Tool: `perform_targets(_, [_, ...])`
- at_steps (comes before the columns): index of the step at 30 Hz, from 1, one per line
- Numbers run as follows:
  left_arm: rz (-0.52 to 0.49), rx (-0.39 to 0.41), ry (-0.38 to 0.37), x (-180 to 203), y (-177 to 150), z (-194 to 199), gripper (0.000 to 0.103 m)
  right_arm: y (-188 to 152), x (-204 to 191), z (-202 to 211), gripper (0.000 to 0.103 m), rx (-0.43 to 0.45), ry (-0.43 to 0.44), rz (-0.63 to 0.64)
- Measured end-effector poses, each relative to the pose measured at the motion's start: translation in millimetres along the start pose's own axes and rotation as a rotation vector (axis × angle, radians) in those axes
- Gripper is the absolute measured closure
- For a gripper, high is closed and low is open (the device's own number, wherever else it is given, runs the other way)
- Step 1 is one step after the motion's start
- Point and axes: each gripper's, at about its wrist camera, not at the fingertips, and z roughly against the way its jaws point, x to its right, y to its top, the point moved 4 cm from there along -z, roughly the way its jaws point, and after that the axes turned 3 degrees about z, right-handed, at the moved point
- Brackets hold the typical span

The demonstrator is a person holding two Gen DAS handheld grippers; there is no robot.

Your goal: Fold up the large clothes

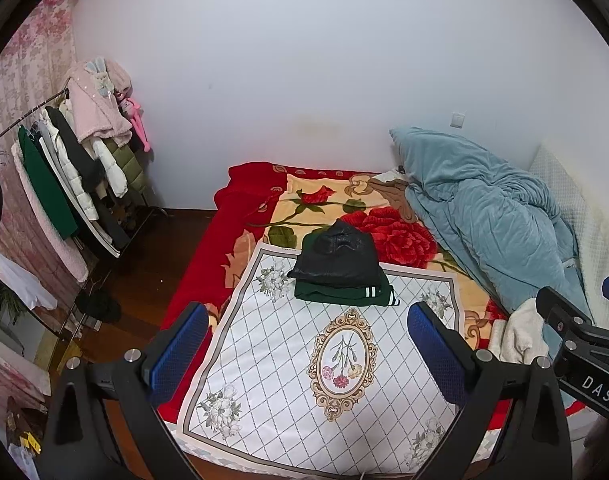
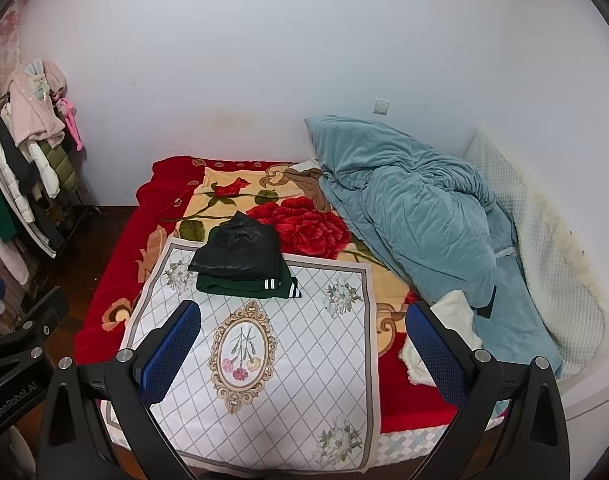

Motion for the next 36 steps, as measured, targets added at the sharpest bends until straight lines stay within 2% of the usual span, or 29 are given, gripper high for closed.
perform_targets(36, [0.000,-0.002,-0.003,1.1,-3.6,9.3,0.001,-4.9,-1.5,7.8,0.000,0.004,-0.003,0.001])
